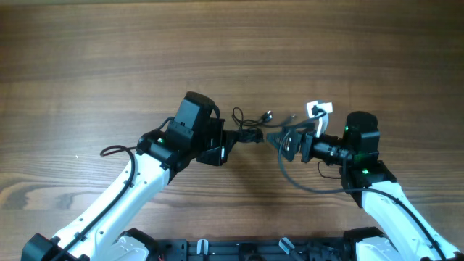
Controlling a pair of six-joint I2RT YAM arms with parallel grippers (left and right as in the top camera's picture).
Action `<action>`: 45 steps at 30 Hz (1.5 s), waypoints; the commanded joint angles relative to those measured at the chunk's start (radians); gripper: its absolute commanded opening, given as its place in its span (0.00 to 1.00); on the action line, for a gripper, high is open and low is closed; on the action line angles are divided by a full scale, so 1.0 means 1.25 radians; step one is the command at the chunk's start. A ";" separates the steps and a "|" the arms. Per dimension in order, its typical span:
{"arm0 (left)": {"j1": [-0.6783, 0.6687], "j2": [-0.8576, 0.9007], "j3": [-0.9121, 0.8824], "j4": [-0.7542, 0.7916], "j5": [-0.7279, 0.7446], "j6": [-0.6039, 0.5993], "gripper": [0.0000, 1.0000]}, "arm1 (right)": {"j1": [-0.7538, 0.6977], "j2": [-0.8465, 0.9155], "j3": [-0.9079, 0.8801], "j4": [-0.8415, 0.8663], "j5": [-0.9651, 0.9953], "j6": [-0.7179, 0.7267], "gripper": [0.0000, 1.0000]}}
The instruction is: Untangle cables
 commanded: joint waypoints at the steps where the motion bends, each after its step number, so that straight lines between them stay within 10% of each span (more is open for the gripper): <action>1: -0.001 -0.010 0.010 -0.011 0.031 -0.016 0.04 | 0.004 0.002 0.001 0.000 -0.113 -0.233 0.99; 12: -0.001 -0.010 0.010 -0.009 0.221 0.061 0.04 | 0.072 0.006 0.001 0.030 -0.180 -0.329 0.92; 14: -0.001 -0.010 0.010 -0.006 0.262 0.074 0.04 | 0.093 0.006 0.001 0.020 -0.112 -0.326 0.79; 19: -0.001 -0.010 0.010 -0.006 0.266 0.084 0.06 | 0.096 0.006 0.001 0.020 -0.074 -0.243 0.08; 23: -0.001 -0.010 0.010 -0.005 0.189 0.139 0.49 | 0.088 0.006 0.001 0.029 -0.033 -0.096 0.05; 26: 0.007 -0.010 0.010 0.001 0.125 0.395 0.86 | 0.047 0.006 0.001 0.030 -0.043 0.018 0.05; 29: 0.020 -0.010 0.010 0.021 0.124 0.695 0.93 | -0.008 0.006 0.001 0.031 -0.083 0.106 0.04; 38: -0.064 -0.010 0.010 0.079 0.160 1.250 0.86 | -0.119 0.006 0.001 0.042 -0.389 0.137 0.04; 42: -0.090 -0.010 0.010 0.103 0.161 1.326 0.80 | -0.119 0.006 0.001 0.042 -0.441 0.132 0.04; 45: -0.090 -0.010 0.010 0.093 0.159 1.344 0.57 | -0.119 0.006 0.001 0.042 -0.443 0.133 0.04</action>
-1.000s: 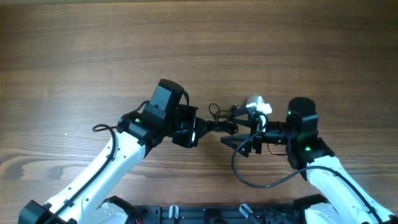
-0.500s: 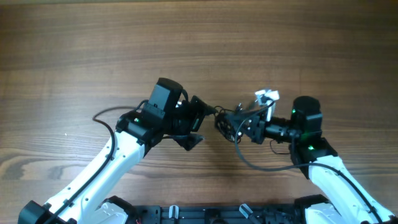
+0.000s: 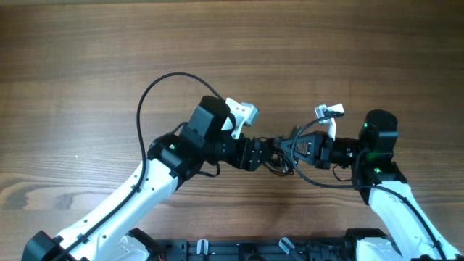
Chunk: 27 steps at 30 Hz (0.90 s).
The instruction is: Untangle cables
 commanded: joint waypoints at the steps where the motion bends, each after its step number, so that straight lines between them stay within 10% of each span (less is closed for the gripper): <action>1: -0.002 -0.010 0.009 -0.009 0.005 0.073 0.52 | -0.003 0.005 0.001 0.008 -0.056 0.001 0.04; 12: -0.028 0.042 0.008 -0.007 0.006 0.087 0.43 | -0.003 0.005 0.001 0.008 -0.068 0.004 0.05; 18: -0.028 0.056 0.008 0.016 0.017 0.086 0.04 | -0.003 0.005 0.001 0.008 -0.047 0.001 0.05; 21: -0.028 0.056 0.008 0.019 0.021 0.082 0.04 | -0.003 0.005 0.001 0.007 0.045 -0.014 0.15; 27: 0.014 0.056 0.008 -0.014 -0.135 -0.089 0.04 | -0.003 0.005 0.001 -0.015 0.271 -0.030 0.77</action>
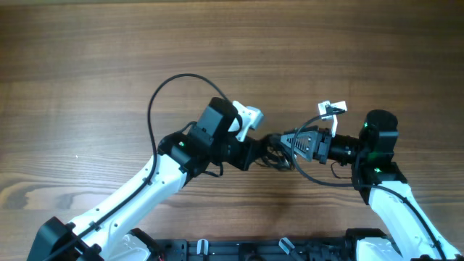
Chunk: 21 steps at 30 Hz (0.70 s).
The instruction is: Untangle cables
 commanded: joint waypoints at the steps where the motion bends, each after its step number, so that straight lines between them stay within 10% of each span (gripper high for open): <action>1: 0.049 0.004 0.008 -0.027 -0.126 -0.137 0.04 | -0.001 0.005 0.001 -0.034 0.177 -0.046 0.87; 21: 0.107 0.004 0.008 -0.045 -0.045 -0.257 0.04 | 0.142 0.005 0.001 0.005 0.203 -0.247 0.74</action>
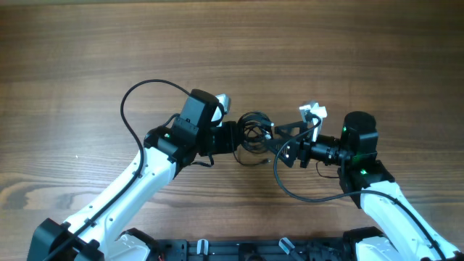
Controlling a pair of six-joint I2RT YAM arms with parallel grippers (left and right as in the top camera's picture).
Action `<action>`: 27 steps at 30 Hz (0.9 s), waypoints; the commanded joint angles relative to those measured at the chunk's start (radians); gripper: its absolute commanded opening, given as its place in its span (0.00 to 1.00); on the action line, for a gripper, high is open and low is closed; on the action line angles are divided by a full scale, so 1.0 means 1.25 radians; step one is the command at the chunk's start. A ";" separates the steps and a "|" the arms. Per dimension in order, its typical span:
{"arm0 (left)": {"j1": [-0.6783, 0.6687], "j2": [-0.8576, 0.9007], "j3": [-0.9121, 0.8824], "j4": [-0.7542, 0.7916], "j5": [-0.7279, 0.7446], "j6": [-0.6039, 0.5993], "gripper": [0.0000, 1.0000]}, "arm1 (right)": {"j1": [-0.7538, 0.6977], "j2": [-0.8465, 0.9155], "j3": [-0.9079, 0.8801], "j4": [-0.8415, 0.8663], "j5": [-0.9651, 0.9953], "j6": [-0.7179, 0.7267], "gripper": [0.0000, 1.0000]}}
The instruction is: Untangle cables
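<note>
A small knot of thin black cables (254, 130) lies coiled on the wooden table (232, 43) between my two arms. My left gripper (238, 138) reaches in from the left and looks shut on the left side of the coil. My right gripper (281, 143) faces it from the right, jaws spread, one finger (284, 130) lying along the coil's right edge. A loose cable end (265, 150) trails below the coil. Only the overhead view is given, so the contact points are partly hidden by the fingers.
A black lead (134, 101) arcs out to the left of my left arm. Another black lead (293, 190) loops below my right wrist. A white tag (313, 112) sticks up above the right wrist.
Both grippers have shifted left and slightly up. The right gripper, closed to a point at the knot before, now shows spread jaws. The coil looks rounder and more open.
At first both grippers met at a tight knot with loose ends above it. Then both had turned at the wrist and pressed in on the bundle. The bundle stayed between them, and now it lies as a looser round coil at the left gripper.
</note>
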 commanded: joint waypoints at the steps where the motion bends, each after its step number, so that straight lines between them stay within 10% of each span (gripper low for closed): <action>1: 0.004 0.004 0.008 0.003 0.027 -0.031 0.04 | 0.005 0.005 0.000 0.000 -0.026 -0.022 0.70; 13: 0.015 0.004 0.008 0.048 0.045 -0.140 0.04 | 0.100 0.005 0.000 -0.088 0.035 -0.036 0.57; 19: 0.014 0.004 0.008 0.058 0.059 -0.221 0.04 | 0.101 0.005 0.000 -0.069 0.031 -0.027 0.31; 27: 0.013 0.004 0.008 0.099 0.060 -0.325 0.04 | 0.101 0.005 0.000 -0.083 0.057 -0.035 0.41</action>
